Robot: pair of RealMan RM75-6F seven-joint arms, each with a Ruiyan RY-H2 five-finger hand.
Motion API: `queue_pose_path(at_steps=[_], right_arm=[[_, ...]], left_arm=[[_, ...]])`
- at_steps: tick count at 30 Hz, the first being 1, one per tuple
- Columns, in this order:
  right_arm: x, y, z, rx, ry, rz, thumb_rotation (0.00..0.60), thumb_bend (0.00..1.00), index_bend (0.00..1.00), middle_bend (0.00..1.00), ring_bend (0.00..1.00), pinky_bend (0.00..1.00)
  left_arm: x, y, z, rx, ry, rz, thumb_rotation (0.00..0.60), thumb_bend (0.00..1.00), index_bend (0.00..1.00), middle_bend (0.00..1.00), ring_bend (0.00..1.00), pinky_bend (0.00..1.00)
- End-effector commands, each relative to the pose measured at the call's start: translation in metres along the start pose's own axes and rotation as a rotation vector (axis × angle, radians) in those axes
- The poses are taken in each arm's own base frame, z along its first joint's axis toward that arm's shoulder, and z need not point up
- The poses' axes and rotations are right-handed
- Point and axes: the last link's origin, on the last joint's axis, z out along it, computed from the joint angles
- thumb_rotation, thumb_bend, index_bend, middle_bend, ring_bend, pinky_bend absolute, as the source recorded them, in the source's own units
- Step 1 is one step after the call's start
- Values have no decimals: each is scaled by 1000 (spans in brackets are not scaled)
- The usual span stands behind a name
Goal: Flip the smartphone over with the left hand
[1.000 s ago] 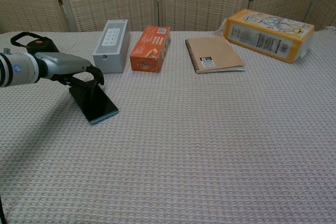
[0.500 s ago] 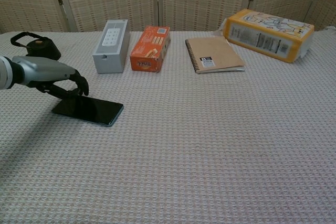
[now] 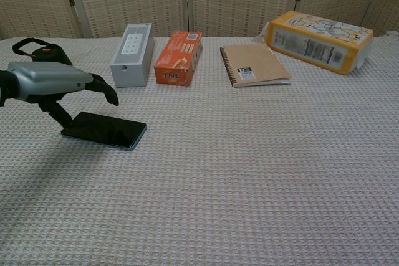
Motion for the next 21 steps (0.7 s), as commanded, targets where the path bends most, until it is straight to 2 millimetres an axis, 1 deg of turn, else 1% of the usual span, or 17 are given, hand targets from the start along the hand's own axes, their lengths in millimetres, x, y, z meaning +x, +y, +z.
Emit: queue_pose_path(at_steps=[1,6,11,16,21], right_arm=[[0,1,0,-1,0,1,600,254,127,166,129,151],[0,2,0,-2,-1,3,600,254,127,166,129,150],[0,4,-1,-9,0,5,600,254,127,166,129,150],[-1,5,-1,-10,-2,8,600,253,127,166,129,151],[-2,6,-1,-11,-2,9,600,254,127,166,129,151]], left_arm=[[-4,6,5,-11,5,8,549,412,178,139,84,143],[-11,15,15,-16,-1,64,598,412,190,130,79,143],[-15,21,21,-4,-3,69,600,411,178,103,57,143],[-19,27,24,5,-6,97,600,355,173,95,48,143],[-21,29,28,43,-17,94,600,354,176,86,44,143]])
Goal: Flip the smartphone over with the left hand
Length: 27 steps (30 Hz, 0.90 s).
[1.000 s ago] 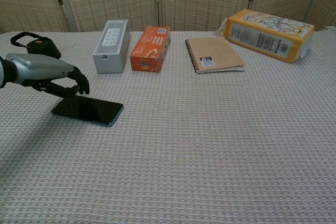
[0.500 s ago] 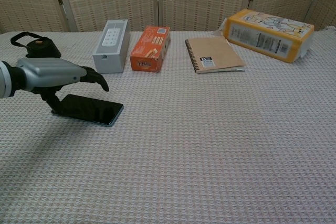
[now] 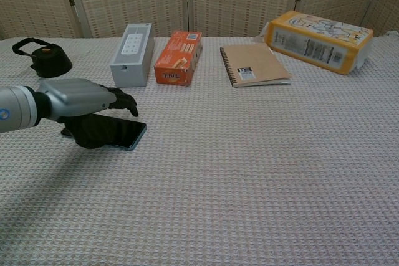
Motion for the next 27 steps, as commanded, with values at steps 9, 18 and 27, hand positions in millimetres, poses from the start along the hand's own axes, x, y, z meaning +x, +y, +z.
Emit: queue_pose_path(at_steps=[9,18,27], right_arm=[[0,2,-1,-3,1,4,600,254,127,166,129,151],[-1,5,-3,-10,1,7,600,254,127,166,129,151],[-1,7,-5,-18,3,10,600,254,127,166,129,151]], left_arm=[[-3,3,8,80,-44,-9,600,344,154,69,28,143],[-4,13,12,74,-52,-21,600,344,173,69,27,143],[-5,14,17,86,-63,-22,600,343,217,69,27,143]])
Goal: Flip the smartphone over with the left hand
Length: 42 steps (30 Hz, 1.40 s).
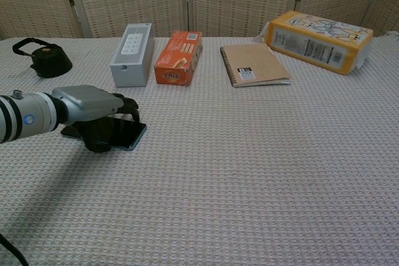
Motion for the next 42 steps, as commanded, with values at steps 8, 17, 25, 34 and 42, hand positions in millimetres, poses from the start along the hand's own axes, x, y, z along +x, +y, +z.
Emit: queue_pose_path(at_steps=[8,17,25,34,42], right_arm=[[0,1,0,0,-1,2,600,254,127,166,129,150],[-1,3,0,-5,0,4,600,254,127,166,129,150],[0,3,0,-1,4,6,600,254,127,166,129,150],[0,2,1,6,9,11,600,253,127,166,129,151],[1,4,-2,3,17,13,600,254,127,166,129,151]], left_arm=[[-2,1,4,13,-12,-5,600,343,207,69,27,143],[-1,-1,8,35,-12,-15,600,344,303,69,27,143],[4,-3,3,28,24,-124,600,343,427,71,35,143],[26,9,-15,-74,92,-273,600,344,423,72,35,143],[45,33,-28,-188,148,-364,600,343,409,72,35,143]])
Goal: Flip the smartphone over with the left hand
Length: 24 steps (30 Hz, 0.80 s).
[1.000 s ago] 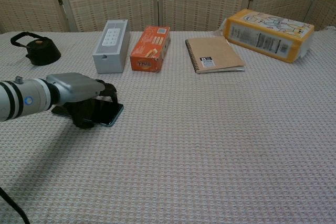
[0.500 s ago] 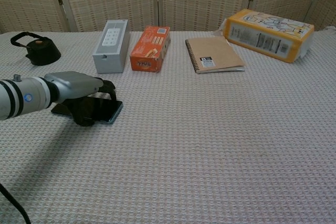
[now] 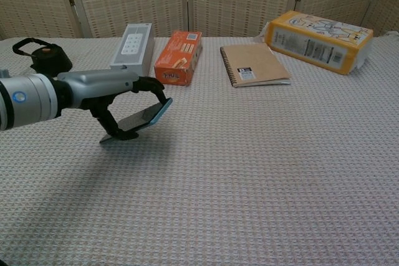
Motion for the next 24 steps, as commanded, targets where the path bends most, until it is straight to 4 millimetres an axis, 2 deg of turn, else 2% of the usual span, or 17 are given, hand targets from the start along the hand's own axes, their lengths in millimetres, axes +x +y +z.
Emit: queue_pose_path(at_steps=[1,5,9,16,24], right_arm=[[0,1,-1,-1,1,1,600,254,127,166,129,151],[0,1,-1,-2,1,4,600,254,127,166,129,151],[-1,2,-1,-4,-1,5,600,254,127,166,129,151],[-1,3,-2,-8,0,6,600,254,127,166,129,151],[-1,-2,0,10,1,6,600,253,127,166,129,151]], left_arm=[[6,11,-3,-36,18,-49,600,344,407,72,35,143],[11,20,-4,-65,26,-92,600,344,404,72,35,143],[13,17,-1,-59,30,-107,600,343,403,73,35,143],[14,-5,0,4,22,-132,600,343,394,72,35,143],[24,-28,-4,59,28,-230,600,344,389,72,35,143]])
